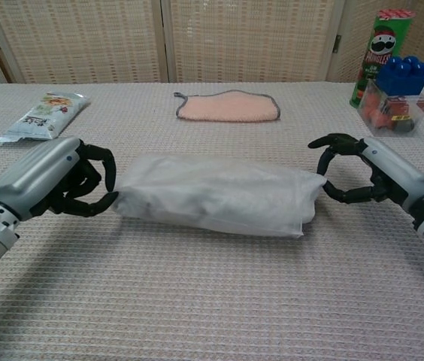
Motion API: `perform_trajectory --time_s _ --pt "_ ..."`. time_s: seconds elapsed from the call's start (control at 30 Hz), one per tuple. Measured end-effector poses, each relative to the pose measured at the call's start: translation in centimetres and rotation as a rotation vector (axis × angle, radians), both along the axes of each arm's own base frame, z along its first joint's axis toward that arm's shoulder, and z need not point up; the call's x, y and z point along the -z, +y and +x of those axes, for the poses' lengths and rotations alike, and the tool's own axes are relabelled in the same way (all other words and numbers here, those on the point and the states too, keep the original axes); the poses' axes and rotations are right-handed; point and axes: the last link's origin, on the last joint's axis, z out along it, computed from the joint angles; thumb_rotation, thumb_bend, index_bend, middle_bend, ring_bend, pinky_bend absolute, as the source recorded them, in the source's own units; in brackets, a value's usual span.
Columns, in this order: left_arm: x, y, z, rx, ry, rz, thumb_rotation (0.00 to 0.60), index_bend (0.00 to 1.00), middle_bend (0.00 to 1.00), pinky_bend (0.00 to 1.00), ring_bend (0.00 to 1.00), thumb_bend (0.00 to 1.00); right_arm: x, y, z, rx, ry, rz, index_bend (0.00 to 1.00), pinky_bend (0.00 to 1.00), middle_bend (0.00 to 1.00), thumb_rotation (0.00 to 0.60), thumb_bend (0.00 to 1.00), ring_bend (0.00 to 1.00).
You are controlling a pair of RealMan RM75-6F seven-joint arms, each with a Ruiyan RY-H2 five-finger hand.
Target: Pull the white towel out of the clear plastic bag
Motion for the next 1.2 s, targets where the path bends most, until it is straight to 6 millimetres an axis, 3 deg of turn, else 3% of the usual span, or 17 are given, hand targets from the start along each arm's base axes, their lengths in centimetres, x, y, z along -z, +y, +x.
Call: perform_trajectory --time_s 0.3,0.67,0.83,0.93,1.03,1.1,1.2 --pt "-1.3 0.9 -1.8 -0.015 0.053 0.042 0.6 0.75 1.0 1.0 1.0 0.63 -3.9 -0.1 -2.4 0.002 0.061 -0.07 0.82 0.0 0.19 0.6 0.62 0.0" --pt "-6.1 2.9 -7.4 -0.095 0.162 0.148 0.6 0.75 1.0 1.0 1.0 0.63 -12.3 0.3 -6.4 0.036 0.219 -0.215 0.82 0.0 0.19 0.6 0.62 0.0" --pt "-8.4 2.4 -9.7 -0.128 0.178 0.184 0.6 0.76 1.0 1.0 1.0 0.63 -15.9 0.6 -8.3 0.102 0.28 -0.279 0.82 0.0 0.19 0.6 0.62 0.0" --pt "-9.1 1.6 -10.6 -0.138 0.18 0.183 0.6 0.75 1.0 1.0 1.0 0.63 -17.0 0.8 -9.3 0.148 0.299 -0.295 0.81 0.0 0.19 0.6 0.63 0.0" --pt "-9.0 1.0 -10.8 -0.135 0.178 0.159 0.6 0.61 1.0 1.0 1.0 0.55 -17.2 1.0 -9.8 0.17 0.304 -0.273 0.66 0.0 0.14 0.6 0.58 0.0" --pt "-9.0 0.8 -10.6 -0.132 0.172 0.145 0.6 0.46 1.0 1.0 1.0 0.38 -17.2 1.1 -10.0 0.175 0.31 -0.247 0.38 0.0 0.05 0.6 0.48 0.0" --pt "-9.0 0.4 -10.2 -0.129 0.157 0.114 0.6 0.26 1.0 1.0 0.99 0.21 -17.3 1.5 -10.4 0.184 0.33 -0.192 0.02 0.0 0.0 0.6 0.33 0.0"
